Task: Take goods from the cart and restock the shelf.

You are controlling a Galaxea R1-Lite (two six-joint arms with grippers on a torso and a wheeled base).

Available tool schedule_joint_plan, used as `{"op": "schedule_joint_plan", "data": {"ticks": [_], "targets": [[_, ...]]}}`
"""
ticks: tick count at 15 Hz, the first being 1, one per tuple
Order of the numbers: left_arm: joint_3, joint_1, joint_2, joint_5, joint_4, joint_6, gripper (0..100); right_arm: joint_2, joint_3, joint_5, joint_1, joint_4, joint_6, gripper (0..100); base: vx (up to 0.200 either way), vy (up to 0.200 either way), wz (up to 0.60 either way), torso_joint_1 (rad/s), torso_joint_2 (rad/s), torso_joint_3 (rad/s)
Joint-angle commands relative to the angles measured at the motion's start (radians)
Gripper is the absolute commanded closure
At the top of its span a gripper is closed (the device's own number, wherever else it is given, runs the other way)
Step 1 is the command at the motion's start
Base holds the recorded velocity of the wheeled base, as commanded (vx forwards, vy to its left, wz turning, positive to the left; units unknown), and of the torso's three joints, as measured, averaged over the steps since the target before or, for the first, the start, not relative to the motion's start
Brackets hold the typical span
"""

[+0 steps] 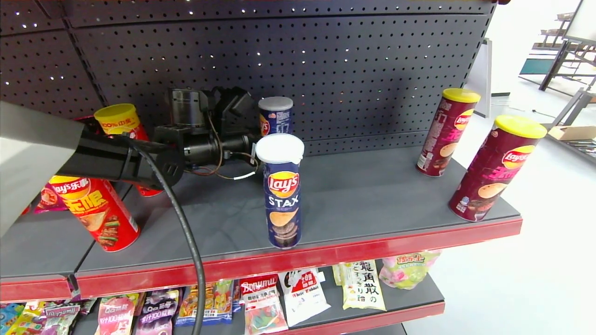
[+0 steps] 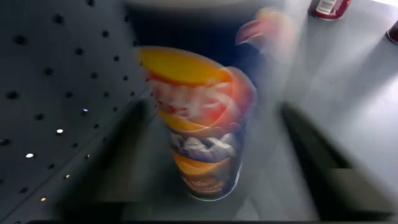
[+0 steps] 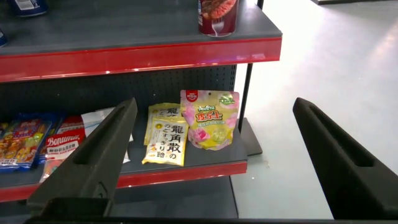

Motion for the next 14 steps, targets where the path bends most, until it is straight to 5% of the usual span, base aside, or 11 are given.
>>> {"op": "schedule_joint_plan", "data": {"ticks": [1,6,14], "targets": [[-0.001,-0.001,-0.007,0.000,-0.005,-0.002,0,0.001,0.000,0.001,0.000,0.000,0.000,0,0.000,0.000,0.00,0.000,0.00,0.000],[0.054,0.012,-0.034,0.009,-0.005,-0.004,0,0.001,0.000,0.000,0.000,0.000,0.000,0,0.000,0.000,0.00,0.000,0.00,0.000],[0.355,0.084,-0.211,0.050,-0.016,0.001,0,0.001,0.000,0.000,0.000,0.000,0.000,0,0.000,0.000,0.00,0.000,0.00,0.000]]}}
